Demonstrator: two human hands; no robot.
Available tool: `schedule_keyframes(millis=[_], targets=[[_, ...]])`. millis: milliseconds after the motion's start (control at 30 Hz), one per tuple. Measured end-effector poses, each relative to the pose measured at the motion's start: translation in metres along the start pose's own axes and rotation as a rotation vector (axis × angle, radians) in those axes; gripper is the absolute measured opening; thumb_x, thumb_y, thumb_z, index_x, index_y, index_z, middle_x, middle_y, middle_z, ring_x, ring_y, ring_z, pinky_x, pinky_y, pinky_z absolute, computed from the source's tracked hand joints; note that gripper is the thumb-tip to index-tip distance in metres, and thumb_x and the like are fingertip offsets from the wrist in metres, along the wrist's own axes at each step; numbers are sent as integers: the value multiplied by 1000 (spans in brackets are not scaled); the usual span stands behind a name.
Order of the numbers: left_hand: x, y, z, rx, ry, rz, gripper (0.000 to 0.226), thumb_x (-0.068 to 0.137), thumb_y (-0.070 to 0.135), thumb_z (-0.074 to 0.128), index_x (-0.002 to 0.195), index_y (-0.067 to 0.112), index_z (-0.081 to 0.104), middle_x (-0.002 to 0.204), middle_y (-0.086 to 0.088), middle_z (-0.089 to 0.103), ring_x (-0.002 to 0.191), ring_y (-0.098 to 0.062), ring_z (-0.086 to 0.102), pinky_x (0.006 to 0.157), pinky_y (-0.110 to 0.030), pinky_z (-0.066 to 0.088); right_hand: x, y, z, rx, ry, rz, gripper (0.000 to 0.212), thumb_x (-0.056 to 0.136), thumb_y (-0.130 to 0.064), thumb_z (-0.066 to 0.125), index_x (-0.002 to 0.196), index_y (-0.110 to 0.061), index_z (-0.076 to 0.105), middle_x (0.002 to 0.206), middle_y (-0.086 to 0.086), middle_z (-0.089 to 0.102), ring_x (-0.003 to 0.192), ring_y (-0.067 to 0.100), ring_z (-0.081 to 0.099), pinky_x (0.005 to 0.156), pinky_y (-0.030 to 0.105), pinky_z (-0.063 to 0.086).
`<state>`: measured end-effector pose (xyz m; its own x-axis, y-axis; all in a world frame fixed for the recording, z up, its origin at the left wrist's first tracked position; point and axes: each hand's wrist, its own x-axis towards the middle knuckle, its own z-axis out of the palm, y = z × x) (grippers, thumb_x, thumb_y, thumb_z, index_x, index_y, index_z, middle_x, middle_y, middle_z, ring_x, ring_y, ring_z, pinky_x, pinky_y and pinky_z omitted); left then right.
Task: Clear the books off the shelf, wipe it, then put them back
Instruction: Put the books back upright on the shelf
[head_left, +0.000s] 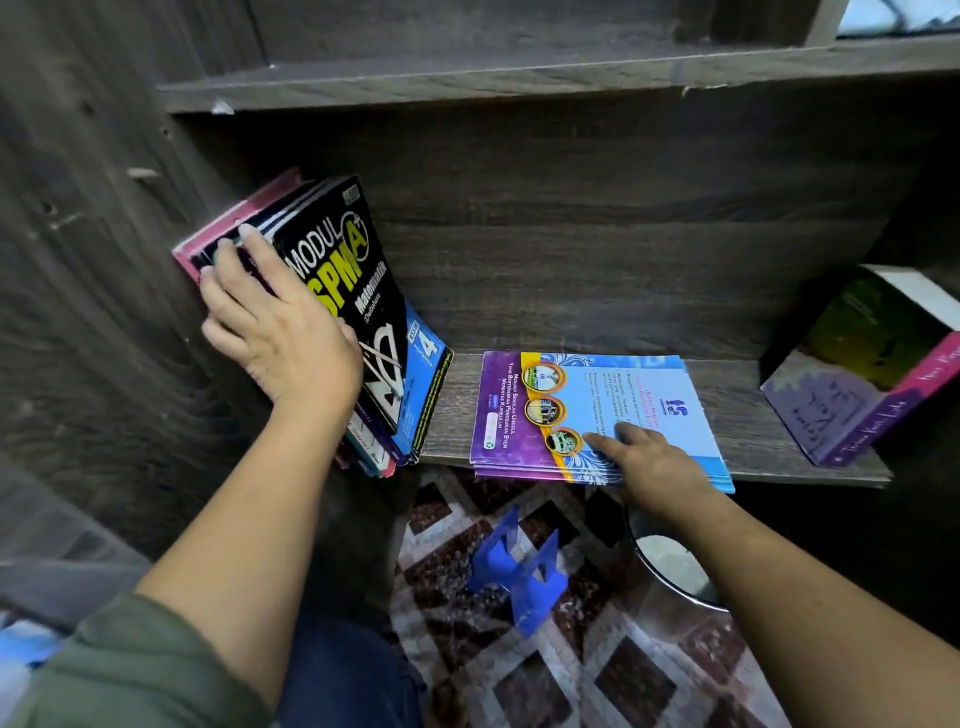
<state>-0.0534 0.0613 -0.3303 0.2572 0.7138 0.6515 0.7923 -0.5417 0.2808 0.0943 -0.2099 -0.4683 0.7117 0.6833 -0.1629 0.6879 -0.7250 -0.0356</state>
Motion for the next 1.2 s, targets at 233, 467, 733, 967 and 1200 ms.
schedule_keyframes(millis=[233,467,733,967,1200], targets=[[-7,4,-6,-46,4,5,99,75,25,75,151,9,13,154,-14,21,141,-39,19,107,-55,23,1,-2,0,21,-37,28,70,96,-29,55,152,-39,15,154,6,24,141,28,26,109,37,34],[-76,51,23,-78,-428,722,78,87,43,58,150,15,22,142,-7,39,130,-26,36,105,-42,29,-2,-5,-26,31,76,1,52,96,-21,44,147,-30,34,147,2,44,129,24,47,100,33,40],[-119,82,58,4,-565,960,35,98,17,48,132,18,44,123,-3,56,108,-25,58,82,-37,49,-3,-4,-32,-16,310,-49,34,97,-31,45,130,-29,51,128,-3,60,120,21,53,99,34,33],[-130,79,53,-20,-599,865,32,94,8,47,124,17,42,118,-4,55,104,-26,59,73,-36,48,-12,24,-44,-120,278,290,35,97,-21,41,127,-33,55,129,-2,57,118,28,47,97,41,37],[-117,85,40,-159,-503,756,38,89,23,61,123,12,46,111,-9,55,89,-33,64,69,-41,51,1,-14,-73,-64,1091,-137,32,82,-14,51,107,-12,71,128,17,60,112,37,56,92,42,47]])
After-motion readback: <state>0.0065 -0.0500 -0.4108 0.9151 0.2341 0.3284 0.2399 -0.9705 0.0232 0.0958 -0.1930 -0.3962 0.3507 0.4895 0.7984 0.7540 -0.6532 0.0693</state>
